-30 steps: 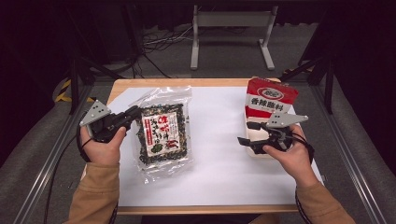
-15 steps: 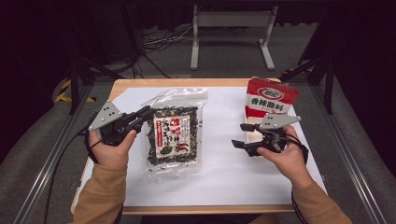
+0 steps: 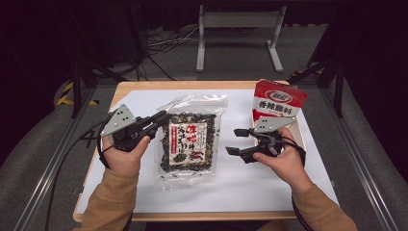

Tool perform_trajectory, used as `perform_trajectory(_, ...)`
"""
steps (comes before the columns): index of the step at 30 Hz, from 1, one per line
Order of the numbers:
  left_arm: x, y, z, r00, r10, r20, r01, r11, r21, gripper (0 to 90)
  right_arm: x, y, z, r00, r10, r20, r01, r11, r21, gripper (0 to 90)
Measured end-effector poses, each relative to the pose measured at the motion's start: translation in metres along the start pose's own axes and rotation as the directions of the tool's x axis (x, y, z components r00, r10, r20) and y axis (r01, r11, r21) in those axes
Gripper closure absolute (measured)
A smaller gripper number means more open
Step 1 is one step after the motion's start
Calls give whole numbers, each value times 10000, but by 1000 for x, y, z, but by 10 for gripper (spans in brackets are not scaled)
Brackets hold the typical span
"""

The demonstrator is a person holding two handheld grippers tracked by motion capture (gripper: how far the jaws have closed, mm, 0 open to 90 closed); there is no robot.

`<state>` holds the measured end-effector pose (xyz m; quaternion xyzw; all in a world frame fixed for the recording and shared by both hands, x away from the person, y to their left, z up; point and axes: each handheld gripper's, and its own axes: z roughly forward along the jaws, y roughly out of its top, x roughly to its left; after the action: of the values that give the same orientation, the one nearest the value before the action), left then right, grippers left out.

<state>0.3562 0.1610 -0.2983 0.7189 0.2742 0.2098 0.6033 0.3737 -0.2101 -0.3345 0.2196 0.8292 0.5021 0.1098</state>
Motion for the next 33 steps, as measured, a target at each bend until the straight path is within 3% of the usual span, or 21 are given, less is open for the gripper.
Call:
perform_trajectory(11,-11,3,12,9971,203,733,-197,9998,-87,823,7,7,12,9984,12,-566,-13,10000,-25,290)
perform_trajectory(23,-20,1,22,9945,255,1018,-238,9996,-179,821,8,7,21,9945,122,-1041,-118,9999,48,294)
perform_trajectory(30,-21,1,22,9919,224,1254,-182,9992,-347,821,10,8,28,9896,153,-1433,-146,9999,57,346)
perform_trajectory(33,-21,1,23,9918,266,1251,-231,9993,-290,820,11,9,29,9866,141,-1628,-108,9997,207,417)
